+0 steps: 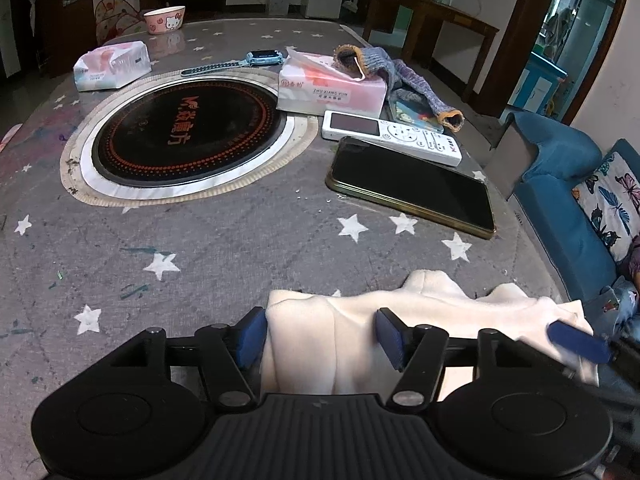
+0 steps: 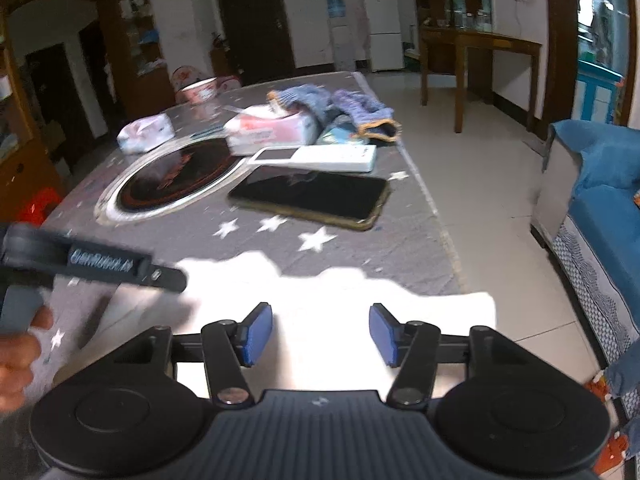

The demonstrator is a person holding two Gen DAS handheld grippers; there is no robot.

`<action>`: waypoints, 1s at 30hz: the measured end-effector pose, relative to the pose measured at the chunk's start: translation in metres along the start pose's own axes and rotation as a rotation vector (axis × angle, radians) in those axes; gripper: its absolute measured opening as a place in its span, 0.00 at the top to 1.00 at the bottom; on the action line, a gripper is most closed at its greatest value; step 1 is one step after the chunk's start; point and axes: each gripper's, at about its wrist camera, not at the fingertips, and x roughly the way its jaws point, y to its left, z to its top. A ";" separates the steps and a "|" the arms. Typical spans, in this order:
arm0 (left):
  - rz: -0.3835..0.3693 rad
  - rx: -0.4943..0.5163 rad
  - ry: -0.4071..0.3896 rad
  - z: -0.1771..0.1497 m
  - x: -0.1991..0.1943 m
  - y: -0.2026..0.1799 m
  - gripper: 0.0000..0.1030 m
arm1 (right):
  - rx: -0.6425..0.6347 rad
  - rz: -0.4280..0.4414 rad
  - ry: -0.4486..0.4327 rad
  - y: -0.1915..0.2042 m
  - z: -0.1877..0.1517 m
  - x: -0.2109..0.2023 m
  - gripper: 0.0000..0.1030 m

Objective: Fold clothes

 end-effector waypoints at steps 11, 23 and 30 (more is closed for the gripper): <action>-0.025 0.037 -0.027 -0.027 -0.033 0.006 0.37 | -0.122 0.010 0.032 0.029 -0.041 -0.040 0.39; -0.009 0.091 -0.007 -0.075 -0.059 0.030 0.33 | -0.133 -0.057 0.041 0.026 -0.062 -0.073 0.36; -0.019 0.051 -0.017 -0.084 -0.069 0.052 0.28 | -0.170 -0.008 0.002 0.056 -0.042 -0.066 0.32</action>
